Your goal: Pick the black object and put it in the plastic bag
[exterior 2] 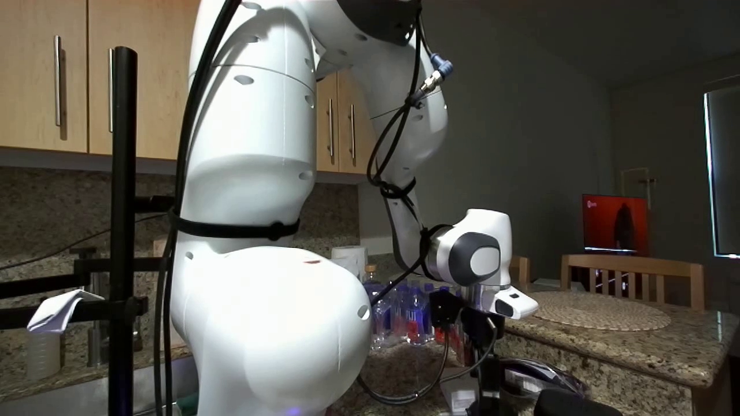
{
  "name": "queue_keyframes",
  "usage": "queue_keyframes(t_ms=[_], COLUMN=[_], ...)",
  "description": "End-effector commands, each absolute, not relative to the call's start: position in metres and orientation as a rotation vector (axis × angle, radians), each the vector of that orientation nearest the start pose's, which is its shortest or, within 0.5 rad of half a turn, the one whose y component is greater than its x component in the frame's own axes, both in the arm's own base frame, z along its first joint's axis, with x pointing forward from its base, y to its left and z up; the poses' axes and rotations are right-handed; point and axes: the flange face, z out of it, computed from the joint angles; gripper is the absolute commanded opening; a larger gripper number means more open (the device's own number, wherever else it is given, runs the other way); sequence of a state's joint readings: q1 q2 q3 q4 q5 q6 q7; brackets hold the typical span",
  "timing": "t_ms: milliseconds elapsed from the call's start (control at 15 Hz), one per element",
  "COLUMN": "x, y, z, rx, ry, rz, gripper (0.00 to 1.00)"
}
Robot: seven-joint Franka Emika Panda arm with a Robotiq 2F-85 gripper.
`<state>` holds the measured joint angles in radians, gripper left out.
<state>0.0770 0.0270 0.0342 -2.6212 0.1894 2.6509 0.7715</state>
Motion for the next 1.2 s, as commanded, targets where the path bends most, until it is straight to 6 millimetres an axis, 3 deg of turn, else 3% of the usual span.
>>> queue_keyframes(t_ms=[0, 600, 1133], x=[0.432, 0.445, 0.467], y=[0.03, 0.015, 0.034], z=[0.24, 0.21, 0.211], rx=[-2.776, -2.774, -2.803], ry=[1.285, 1.36, 1.288], rz=[0.08, 0.222, 0.201], gripper=[1.0, 1.0, 1.0])
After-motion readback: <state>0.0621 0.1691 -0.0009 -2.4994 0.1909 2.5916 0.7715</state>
